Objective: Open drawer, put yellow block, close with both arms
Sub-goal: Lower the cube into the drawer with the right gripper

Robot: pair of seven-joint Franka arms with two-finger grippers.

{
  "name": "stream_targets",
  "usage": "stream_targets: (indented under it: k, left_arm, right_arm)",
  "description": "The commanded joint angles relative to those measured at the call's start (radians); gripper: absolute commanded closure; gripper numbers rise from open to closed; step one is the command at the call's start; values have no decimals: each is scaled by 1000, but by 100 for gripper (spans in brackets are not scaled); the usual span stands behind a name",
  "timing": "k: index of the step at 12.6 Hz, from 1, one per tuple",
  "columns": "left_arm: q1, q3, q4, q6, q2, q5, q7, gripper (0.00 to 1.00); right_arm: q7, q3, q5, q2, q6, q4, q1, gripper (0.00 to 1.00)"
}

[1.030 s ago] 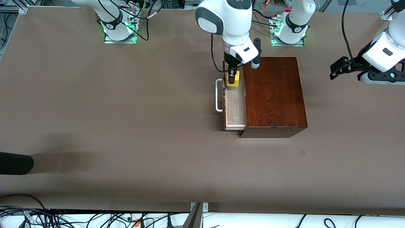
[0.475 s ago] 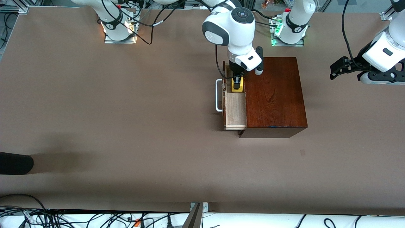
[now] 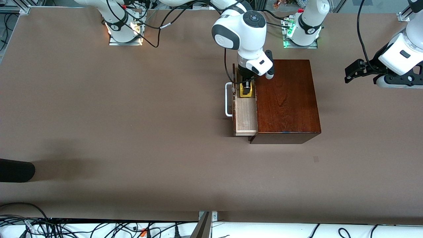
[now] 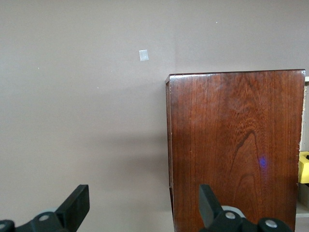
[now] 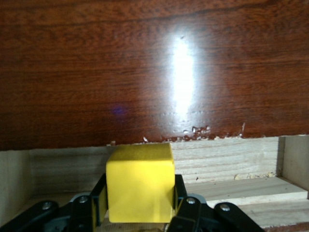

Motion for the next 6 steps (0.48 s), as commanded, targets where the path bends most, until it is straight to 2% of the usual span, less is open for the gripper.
stream_targets:
  k: [1, 6]
  left_arm:
    - [6, 1, 25, -21, 7, -24, 18, 0]
    - [7, 1, 25, -21, 7, -24, 18, 0]
  right_arm:
    - [-26, -3, -12, 5, -10, -3, -4, 58]
    - [-55, -3, -15, 5, -10, -35, -6, 57]
